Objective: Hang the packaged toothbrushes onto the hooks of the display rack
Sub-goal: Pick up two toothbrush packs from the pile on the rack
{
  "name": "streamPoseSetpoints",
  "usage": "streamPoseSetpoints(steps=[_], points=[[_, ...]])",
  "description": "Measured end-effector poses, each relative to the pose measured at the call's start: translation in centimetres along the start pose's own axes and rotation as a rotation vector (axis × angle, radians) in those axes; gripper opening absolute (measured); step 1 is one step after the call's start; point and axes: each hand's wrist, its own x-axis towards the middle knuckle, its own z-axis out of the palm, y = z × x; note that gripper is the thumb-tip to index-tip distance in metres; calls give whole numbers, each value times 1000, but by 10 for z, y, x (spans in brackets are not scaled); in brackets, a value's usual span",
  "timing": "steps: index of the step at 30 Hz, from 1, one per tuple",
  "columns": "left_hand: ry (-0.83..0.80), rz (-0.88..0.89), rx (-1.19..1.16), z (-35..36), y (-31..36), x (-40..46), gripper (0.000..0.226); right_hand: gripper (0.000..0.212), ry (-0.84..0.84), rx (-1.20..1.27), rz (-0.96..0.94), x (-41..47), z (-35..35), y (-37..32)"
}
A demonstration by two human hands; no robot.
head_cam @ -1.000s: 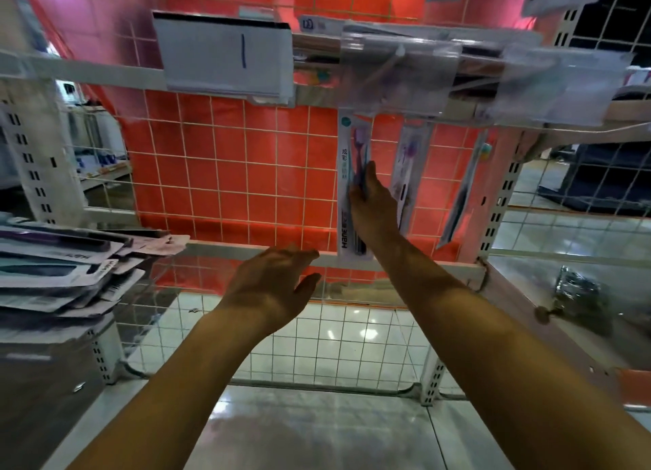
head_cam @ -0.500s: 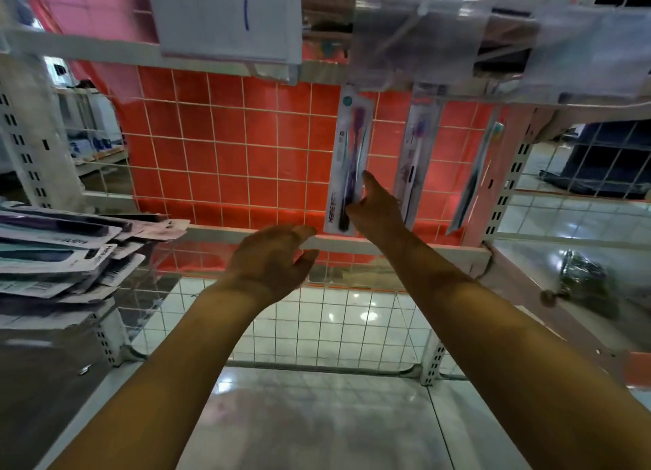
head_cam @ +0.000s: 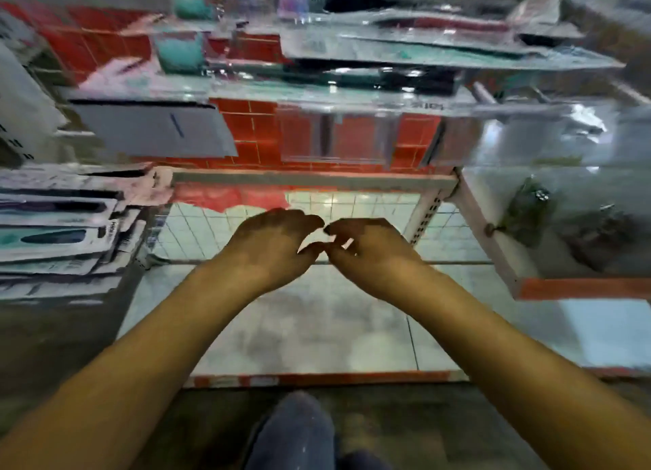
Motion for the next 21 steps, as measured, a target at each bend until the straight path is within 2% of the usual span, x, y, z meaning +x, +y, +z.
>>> streamPoseSetpoints(steps=[4,8,16,21], points=[[-222,130,57,-44,41,-37,38,31,-133,-23,-35,-60,-25,-19],[-281,189,92,-98,64,-54,39,34,-195,-26,-44,-96,-61,-42],[-196,218,19,-212,75,-65,39,32,-111,-34,-162,-117,-146,-109],[-105,226,51,-251,47,-55,44,28,74,37,-148,-91,-179,-136]])
